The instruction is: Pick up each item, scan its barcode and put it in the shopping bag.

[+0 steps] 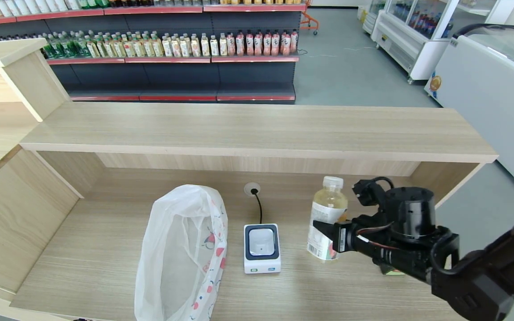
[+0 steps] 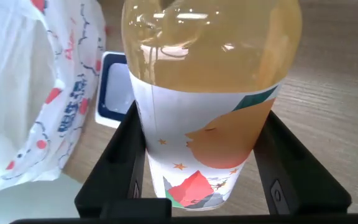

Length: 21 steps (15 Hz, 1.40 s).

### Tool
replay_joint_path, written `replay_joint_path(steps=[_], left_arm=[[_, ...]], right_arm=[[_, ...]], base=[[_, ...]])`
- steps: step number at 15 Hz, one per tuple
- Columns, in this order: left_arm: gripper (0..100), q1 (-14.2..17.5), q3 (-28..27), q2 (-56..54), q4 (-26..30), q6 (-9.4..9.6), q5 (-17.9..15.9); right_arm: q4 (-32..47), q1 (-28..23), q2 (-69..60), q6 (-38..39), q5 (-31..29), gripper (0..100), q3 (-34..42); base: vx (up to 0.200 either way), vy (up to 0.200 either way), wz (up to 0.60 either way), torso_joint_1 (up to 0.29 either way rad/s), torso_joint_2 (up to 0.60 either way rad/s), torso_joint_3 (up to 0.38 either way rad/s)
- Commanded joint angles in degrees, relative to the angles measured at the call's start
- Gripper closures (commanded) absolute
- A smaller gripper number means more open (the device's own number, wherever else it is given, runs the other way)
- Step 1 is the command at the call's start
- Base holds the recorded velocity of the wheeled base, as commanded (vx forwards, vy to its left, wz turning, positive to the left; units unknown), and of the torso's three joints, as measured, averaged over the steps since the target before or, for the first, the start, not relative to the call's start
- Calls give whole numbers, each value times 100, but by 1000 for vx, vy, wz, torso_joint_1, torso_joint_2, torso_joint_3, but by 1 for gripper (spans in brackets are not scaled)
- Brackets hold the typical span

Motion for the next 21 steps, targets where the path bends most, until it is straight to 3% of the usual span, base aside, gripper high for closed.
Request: replay_joint_path(steps=[1,4,9,17,21], left_arm=[[0,2,1,6,-2,-2,0],[0,2,1,6,-2,-2,0],[0,2,1,6,7,-2,0],[0,11,1,6,-2,-2,0],[0,11,1,6,-2,-2,0]], right_arm=[[-83,-195,-1068,313,855,100,447],[-118,-152,-1437,488,1936,100,623],[-153,367,-1279,708,2753,100,597],[-531,666,-497,717,3465,100,403],[-619,745,-312,717,3482,100,298]], base=[[0,0,0,0,0,0],[0,0,0,0,0,0],[0,0,0,0,0,0],[0,0,0,0,0,0],[0,0,0,0,0,0]])
